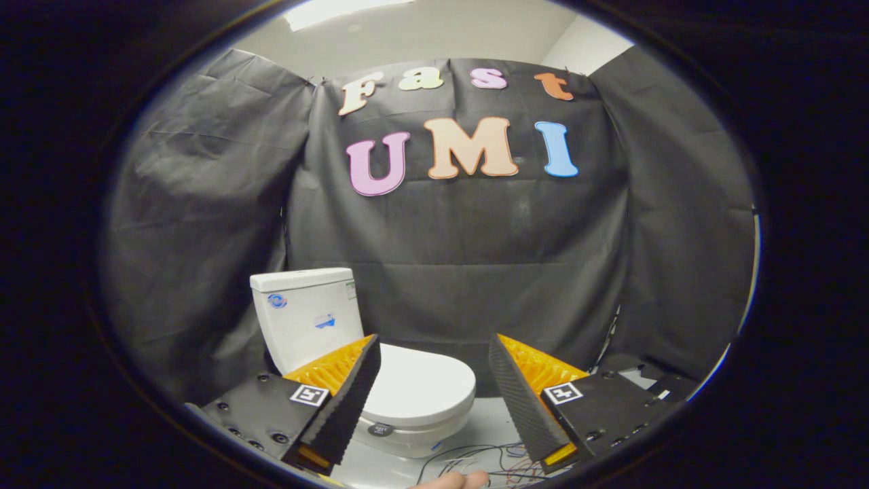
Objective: Open the toilet lid.
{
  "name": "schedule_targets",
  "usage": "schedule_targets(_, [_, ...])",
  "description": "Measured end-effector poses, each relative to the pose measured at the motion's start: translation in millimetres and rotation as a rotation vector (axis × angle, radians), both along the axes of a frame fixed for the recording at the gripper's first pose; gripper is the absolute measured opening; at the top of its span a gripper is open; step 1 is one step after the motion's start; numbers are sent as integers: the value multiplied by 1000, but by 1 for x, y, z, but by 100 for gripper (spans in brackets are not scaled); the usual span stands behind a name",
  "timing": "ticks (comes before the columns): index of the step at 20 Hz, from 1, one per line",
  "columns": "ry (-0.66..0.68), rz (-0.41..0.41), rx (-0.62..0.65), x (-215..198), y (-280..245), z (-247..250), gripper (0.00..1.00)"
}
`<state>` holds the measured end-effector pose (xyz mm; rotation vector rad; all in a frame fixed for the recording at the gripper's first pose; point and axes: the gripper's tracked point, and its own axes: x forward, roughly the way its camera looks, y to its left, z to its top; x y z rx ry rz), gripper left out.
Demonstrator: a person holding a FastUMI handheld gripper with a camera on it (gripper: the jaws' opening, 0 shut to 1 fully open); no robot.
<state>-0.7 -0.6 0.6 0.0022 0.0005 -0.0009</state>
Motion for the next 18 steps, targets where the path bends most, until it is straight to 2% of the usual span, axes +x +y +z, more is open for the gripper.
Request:
schedule_targets(8, [-27, 5, 3, 6, 2, 6, 99])
schedule_targets(15, [-43, 9, -55, 54, 11, 8, 99])
schedule_targets(18, [-54, 39, -80, 70, 25, 11, 99])
